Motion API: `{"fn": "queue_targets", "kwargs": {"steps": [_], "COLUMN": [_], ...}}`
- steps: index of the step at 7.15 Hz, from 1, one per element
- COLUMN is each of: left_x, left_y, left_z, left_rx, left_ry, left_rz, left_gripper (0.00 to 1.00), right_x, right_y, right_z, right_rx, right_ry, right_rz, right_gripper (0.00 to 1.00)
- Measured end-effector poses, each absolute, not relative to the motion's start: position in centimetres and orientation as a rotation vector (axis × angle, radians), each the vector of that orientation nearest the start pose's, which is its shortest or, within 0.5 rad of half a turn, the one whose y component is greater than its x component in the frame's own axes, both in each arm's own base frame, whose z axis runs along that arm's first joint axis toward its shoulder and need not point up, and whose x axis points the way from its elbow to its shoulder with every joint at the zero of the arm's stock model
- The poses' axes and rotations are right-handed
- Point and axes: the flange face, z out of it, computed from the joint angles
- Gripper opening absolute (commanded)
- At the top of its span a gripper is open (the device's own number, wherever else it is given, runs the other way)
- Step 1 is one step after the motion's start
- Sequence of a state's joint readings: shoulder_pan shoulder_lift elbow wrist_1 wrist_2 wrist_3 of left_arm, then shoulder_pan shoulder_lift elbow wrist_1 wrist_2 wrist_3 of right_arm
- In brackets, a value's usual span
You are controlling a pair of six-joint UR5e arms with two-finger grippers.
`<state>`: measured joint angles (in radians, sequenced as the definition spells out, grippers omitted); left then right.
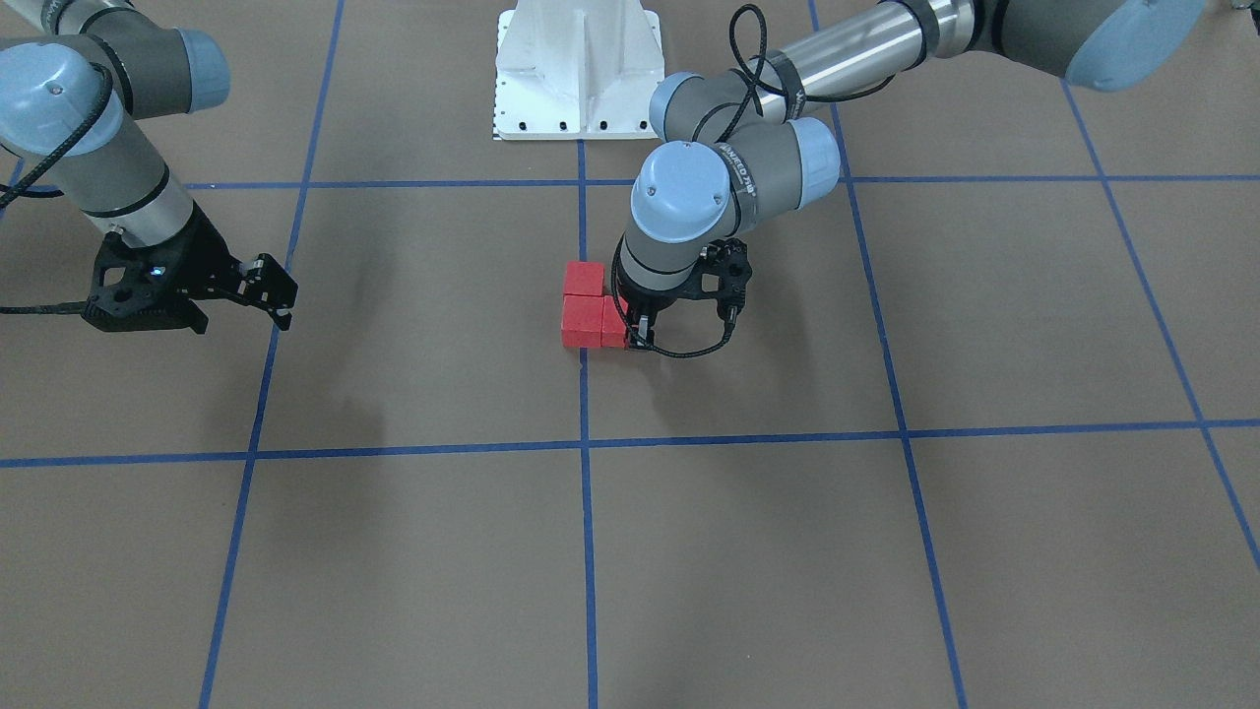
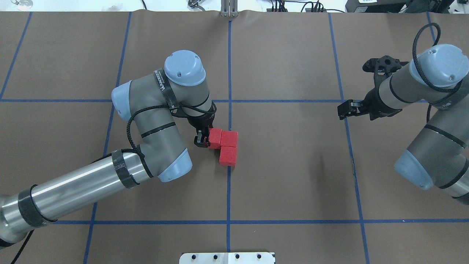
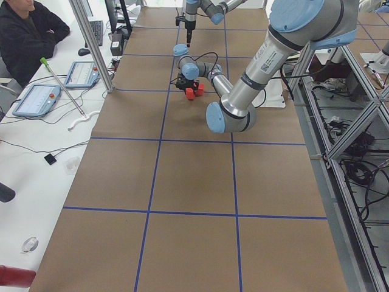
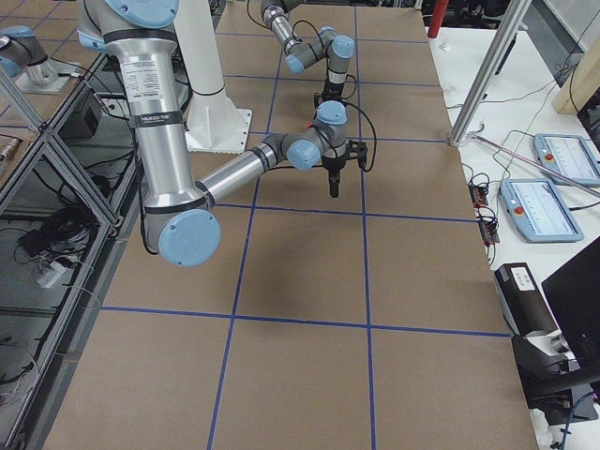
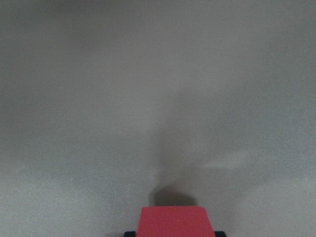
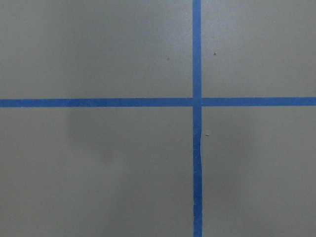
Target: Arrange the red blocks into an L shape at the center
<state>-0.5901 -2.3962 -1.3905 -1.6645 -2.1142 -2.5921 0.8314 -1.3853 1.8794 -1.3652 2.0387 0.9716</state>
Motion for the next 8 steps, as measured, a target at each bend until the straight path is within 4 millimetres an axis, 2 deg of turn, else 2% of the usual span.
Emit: {"fn": "queue_targets", "kwargs": {"steps": [6,7,8], "left_x": [58.0,56.9,55.0], "left_y": [-48.9,-49.3,-48.8], "left_z": [20.6,20.1,20.0], "left_rx": [-0.714,-0.709,-0.692], "left_ry": [0.649,0.672,0.714], "left_rz": [-1.293,-1.281,-1.235], "left_gripper": [1.00,1.00,1.00], "right_x": [-31.2,-31.1,-30.7], "right_y": [-47.2,-47.2,-47.5], "right_z": [39.7,39.7,39.7], "right_rx": [0.112,0.113,0.117], "right_ry": [-0.813,-0.813,-0.812], "right_rz": [0.054,0.055,0.061], "right_gripper": [0.99,0.99,0.99]}}
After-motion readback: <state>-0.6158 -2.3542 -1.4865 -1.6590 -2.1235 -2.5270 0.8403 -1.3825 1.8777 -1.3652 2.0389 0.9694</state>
